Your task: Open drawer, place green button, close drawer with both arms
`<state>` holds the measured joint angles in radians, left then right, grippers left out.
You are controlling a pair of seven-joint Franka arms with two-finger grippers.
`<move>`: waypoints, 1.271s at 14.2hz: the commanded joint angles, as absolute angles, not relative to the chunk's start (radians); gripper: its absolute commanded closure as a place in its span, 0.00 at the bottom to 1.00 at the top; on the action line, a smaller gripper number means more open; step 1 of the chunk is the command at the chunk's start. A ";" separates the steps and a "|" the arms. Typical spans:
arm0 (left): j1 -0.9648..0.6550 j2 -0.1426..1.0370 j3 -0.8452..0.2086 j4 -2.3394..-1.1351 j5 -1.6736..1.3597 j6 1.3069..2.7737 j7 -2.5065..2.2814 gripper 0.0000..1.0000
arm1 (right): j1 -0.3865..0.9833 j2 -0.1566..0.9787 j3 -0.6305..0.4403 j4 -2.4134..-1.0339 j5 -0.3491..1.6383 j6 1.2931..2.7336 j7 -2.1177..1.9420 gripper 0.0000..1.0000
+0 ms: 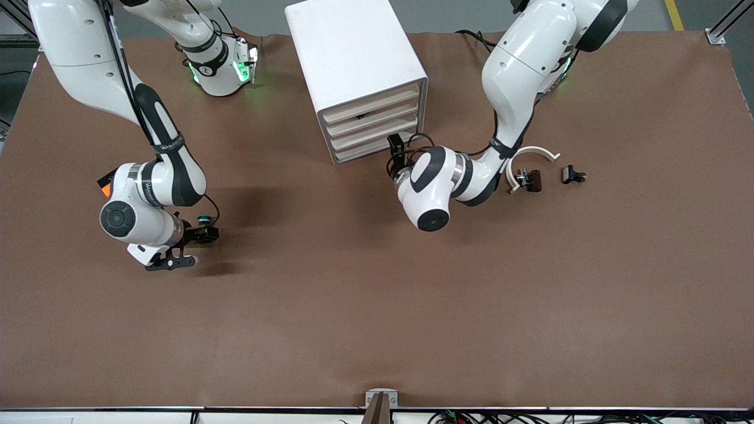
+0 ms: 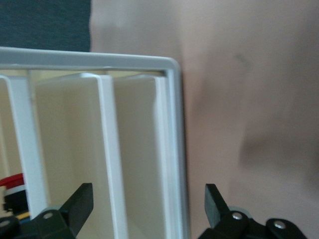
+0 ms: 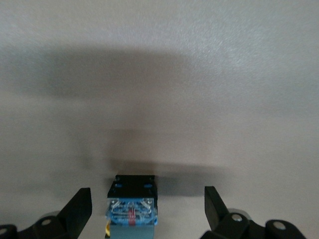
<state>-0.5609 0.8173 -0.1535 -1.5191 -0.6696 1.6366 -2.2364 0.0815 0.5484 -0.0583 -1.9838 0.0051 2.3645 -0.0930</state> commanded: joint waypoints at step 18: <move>-0.586 0.897 -0.146 -1.513 -0.885 1.536 -2.249 1.00 | 0.097 0.543 -0.057 -1.997 0.003 2.350 -0.101 0.75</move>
<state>-0.5918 0.8926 -0.1498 -1.5245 -0.8595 1.5580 -2.2365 0.0939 0.5370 -0.0561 -1.9996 0.0052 2.3450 -0.0932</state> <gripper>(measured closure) 0.859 0.590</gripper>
